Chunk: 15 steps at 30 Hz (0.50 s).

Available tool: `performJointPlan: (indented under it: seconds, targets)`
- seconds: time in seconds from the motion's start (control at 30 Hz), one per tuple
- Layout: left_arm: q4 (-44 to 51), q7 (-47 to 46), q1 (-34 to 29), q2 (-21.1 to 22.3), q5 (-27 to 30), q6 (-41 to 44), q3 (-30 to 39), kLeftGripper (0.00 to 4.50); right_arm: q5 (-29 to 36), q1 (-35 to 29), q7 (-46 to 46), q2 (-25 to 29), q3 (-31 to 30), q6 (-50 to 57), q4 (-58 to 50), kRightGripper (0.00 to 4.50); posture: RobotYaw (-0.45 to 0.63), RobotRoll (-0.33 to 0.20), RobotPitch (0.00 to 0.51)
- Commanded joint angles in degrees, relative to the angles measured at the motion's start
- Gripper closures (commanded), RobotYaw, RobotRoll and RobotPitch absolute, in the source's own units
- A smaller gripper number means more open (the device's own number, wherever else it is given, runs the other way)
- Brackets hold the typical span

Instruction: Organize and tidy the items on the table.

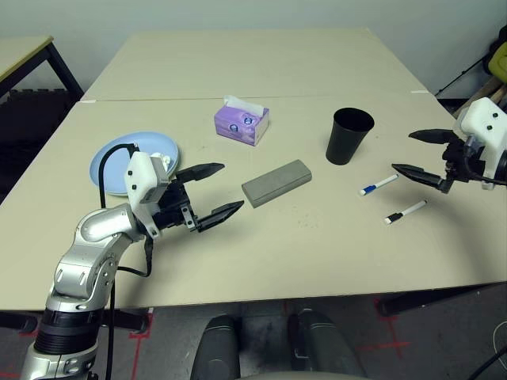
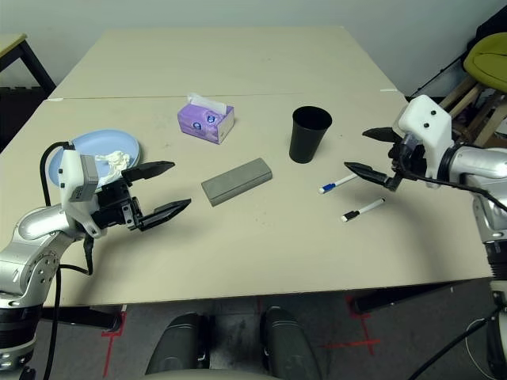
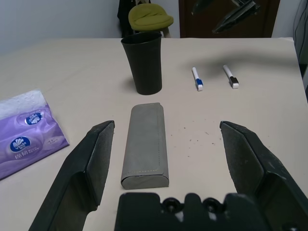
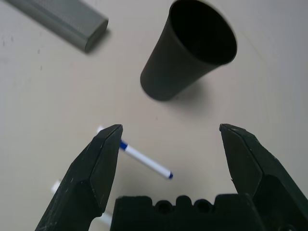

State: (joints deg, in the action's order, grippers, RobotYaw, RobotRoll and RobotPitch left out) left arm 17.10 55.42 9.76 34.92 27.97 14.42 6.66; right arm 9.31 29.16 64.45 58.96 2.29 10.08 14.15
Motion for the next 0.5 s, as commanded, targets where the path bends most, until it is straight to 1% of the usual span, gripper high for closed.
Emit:
performJointPlan:
  seconds: [0.03, 0.13, 0.33, 0.5]
  targets:
    - [-0.56, -0.65, 0.64, -0.44, 0.21, -0.25, -0.45, 0.04, -4.20, 0.39, 1.54, 2.50, -3.12, -0.11, 1.40, 0.00, 0.03, 0.000, 0.077]
    - [-0.62, -0.60, 1.02, -0.56, 0.48, -0.26, -0.32, 0.04, -6.36, -0.16, 2.06, 3.41, -4.16, -1.37, 1.97, 0.00, 0.03, 0.000, 0.077]
    - [-0.78, -2.76, 2.26, -1.41, 1.97, 1.11, 0.98, 0.04, -9.05, 0.44, 2.06, 3.51, -5.05, -2.59, 2.31, 0.00, 0.04, 0.000, 0.072]
    - [-0.69, -3.37, 2.26, -1.38, 2.29, 1.03, 1.01, 0.04, -10.14, 1.02, 2.49, 3.09, -5.30, -3.38, 2.78, 0.00, 0.05, 0.000, 0.068]
